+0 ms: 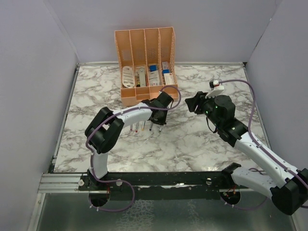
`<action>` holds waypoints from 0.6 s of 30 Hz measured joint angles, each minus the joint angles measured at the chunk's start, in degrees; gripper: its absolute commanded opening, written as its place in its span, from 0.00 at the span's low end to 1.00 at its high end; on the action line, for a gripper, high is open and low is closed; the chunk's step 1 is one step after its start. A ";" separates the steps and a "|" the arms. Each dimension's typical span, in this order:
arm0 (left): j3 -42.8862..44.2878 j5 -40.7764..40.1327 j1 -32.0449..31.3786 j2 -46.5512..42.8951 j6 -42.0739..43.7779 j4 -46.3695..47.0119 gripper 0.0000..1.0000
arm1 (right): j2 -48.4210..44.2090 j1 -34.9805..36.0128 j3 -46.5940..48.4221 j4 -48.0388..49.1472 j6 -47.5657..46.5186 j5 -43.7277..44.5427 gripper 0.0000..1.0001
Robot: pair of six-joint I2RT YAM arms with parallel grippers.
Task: Insert the pens into the pen caps
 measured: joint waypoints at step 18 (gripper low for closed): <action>3.54 -0.37 2.08 3.93 1.46 -1.55 0.33 | 1.33 0.00 -0.13 -1.57 0.48 0.22 0.47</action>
